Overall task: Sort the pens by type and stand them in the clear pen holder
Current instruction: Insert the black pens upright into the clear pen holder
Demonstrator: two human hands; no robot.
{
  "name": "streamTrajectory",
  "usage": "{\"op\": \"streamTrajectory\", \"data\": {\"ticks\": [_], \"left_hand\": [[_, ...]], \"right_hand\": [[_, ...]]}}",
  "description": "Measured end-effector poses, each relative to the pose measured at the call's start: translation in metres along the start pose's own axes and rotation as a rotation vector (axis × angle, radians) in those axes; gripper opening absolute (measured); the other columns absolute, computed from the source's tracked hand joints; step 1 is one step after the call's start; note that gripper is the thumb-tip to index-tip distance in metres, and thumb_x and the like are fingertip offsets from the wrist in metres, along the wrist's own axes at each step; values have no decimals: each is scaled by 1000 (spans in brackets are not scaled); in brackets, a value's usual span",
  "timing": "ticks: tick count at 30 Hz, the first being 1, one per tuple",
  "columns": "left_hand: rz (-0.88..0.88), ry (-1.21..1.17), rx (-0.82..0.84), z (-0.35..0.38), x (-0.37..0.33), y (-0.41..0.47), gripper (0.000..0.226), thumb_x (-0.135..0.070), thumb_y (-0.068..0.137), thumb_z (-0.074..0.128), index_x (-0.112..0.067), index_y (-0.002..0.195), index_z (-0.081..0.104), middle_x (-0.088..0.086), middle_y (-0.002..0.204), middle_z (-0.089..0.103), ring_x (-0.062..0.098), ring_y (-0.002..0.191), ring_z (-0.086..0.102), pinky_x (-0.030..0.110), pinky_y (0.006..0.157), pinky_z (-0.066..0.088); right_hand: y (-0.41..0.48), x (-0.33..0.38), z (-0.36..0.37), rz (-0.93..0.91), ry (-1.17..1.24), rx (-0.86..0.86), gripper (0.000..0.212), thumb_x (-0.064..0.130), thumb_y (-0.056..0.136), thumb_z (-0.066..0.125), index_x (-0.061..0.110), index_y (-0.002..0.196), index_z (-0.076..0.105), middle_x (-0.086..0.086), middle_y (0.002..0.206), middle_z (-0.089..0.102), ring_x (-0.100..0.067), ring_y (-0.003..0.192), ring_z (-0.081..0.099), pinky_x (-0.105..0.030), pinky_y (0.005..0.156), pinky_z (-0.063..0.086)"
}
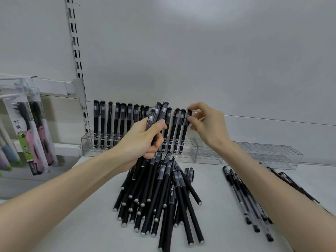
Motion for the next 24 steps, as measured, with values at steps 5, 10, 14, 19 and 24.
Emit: {"op": "streamTrajectory", "data": {"ticks": [5, 10, 14, 19, 24], "left_hand": [[44, 1, 34, 7, -6, -2, 26, -31, 97, 48, -6, 102, 56, 1, 58, 48, 11, 46, 39, 23, 43, 37], [56, 4, 102, 26, -9, -2, 28, -31, 96, 49, -8, 106, 61, 5, 59, 55, 13, 47, 46, 25, 45, 44], [34, 3, 145, 38, -9, -2, 29, -33, 95, 49, -10, 107, 63, 11, 67, 65, 16, 53, 58, 26, 51, 52], [73, 197, -46, 8, -11, 4, 27, -37, 95, 47, -18, 102, 65, 4, 89, 68, 13, 79, 66, 28, 70, 58], [50, 104, -83, -8, -14, 5, 34, -40, 96, 45, -9, 100, 57, -4, 51, 38, 9, 40, 27, 21, 37, 22]], "right_hand": [[-10, 11, -15, -33, 0, -84, 20, 31, 90, 62, 20, 106, 66, 4, 82, 69, -21, 74, 66, -43, 77, 53], [-27, 29, 1, 36, 515, 144, 10, 26, 88, 65, 23, 97, 69, 8, 91, 72, -7, 90, 67, -27, 86, 53], [-29, 26, -2, 59, 567, 107, 4, 20, 87, 67, 17, 84, 67, 5, 80, 70, -8, 80, 64, -29, 84, 52], [-15, 13, -35, 103, 673, -72, 4, 12, 94, 57, 9, 93, 59, -3, 78, 71, -12, 69, 67, -26, 70, 56], [-7, 4, -48, 30, 349, -211, 10, 14, 94, 55, 24, 91, 53, -4, 85, 67, -22, 77, 65, -37, 72, 56]]}}
Point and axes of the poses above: each hand's wrist, its own y-axis towards the middle knuckle, its own z-axis out of the palm, x = y × z, the point moved 10 cm from there along y, towards the middle knuckle
